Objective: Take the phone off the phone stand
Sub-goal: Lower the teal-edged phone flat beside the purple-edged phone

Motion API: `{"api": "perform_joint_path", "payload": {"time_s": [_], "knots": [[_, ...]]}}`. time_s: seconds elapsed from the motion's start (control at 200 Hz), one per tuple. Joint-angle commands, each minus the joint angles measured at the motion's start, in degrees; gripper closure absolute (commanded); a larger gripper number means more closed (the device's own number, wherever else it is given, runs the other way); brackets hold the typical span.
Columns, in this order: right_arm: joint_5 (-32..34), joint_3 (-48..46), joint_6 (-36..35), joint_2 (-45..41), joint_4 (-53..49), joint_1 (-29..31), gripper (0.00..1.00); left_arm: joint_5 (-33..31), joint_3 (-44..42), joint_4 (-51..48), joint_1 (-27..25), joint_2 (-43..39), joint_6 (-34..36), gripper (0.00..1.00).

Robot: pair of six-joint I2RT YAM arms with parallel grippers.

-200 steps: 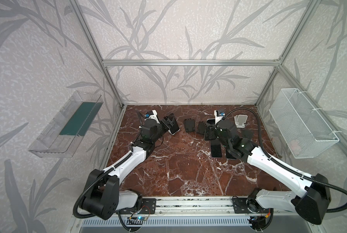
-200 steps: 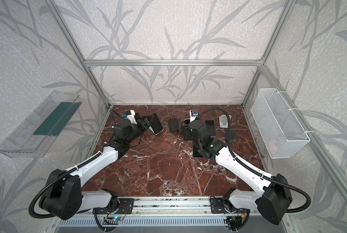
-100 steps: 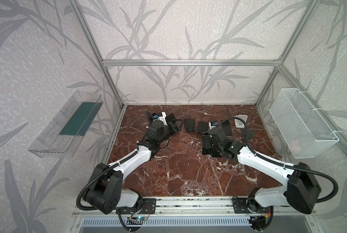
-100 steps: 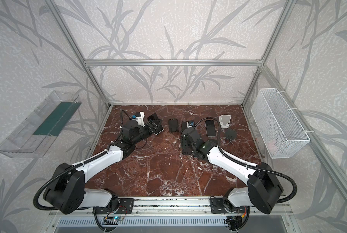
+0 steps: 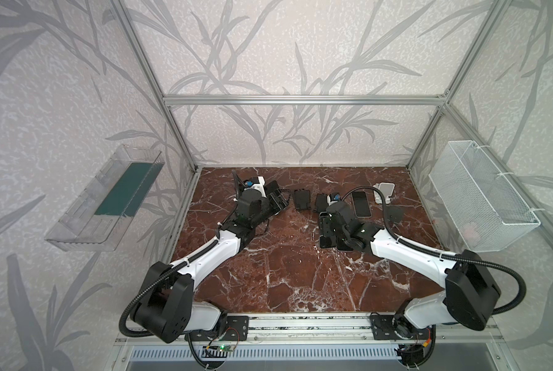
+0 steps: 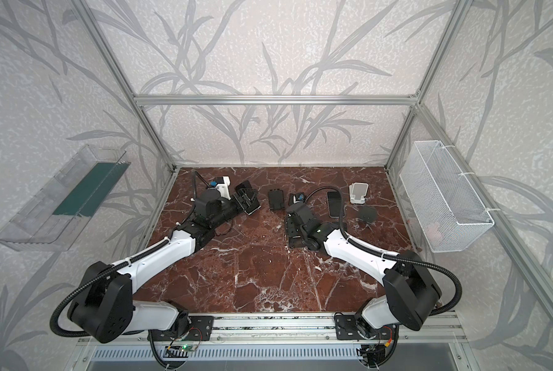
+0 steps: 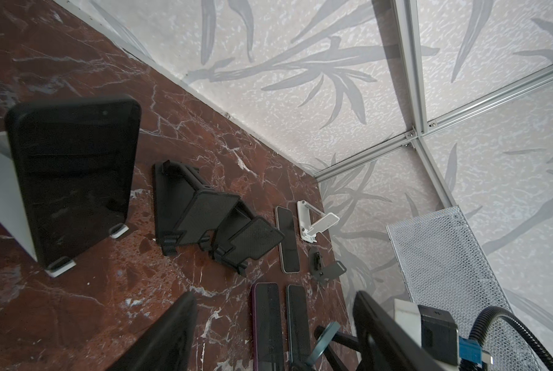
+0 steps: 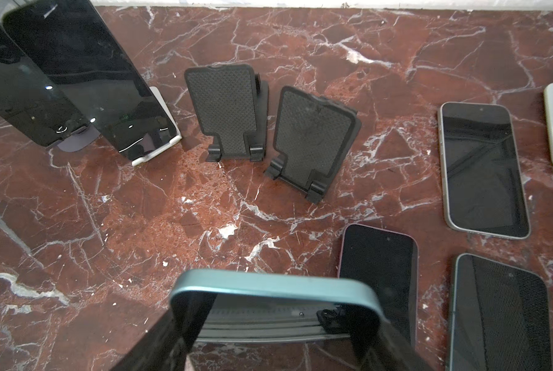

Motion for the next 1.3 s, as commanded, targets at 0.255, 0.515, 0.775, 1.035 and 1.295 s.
{"api": "perform_joint_path", "payload": {"time_s": [0.255, 0.515, 0.775, 1.035, 1.295], "knots": [[-9.95, 8.86, 2.81, 8.69, -5.58, -3.85, 0.44, -1.25, 0.74, -1.14, -1.64, -1.8, -0.76, 0.24], [-11.94, 10.1, 2.5, 12.93, -9.05, -5.24, 0.43, 1.71, 1.33, -0.68, -2.73, 1.32, -4.93, 0.24], [-15.4, 13.14, 2.47, 17.51, -13.93, -6.32, 0.43, -1.1, 1.09, -2.65, -2.69, -0.84, -3.13, 0.24], [-16.56, 13.85, 3.28, 20.24, -14.16, -7.19, 0.43, -3.04, 0.86, -3.6, -2.76, -1.64, -1.92, 0.24], [-15.73, 13.63, 4.04, 21.91, -12.76, -7.14, 0.41, -3.24, 0.84, -3.71, -2.67, -1.75, -1.89, 0.24]]}}
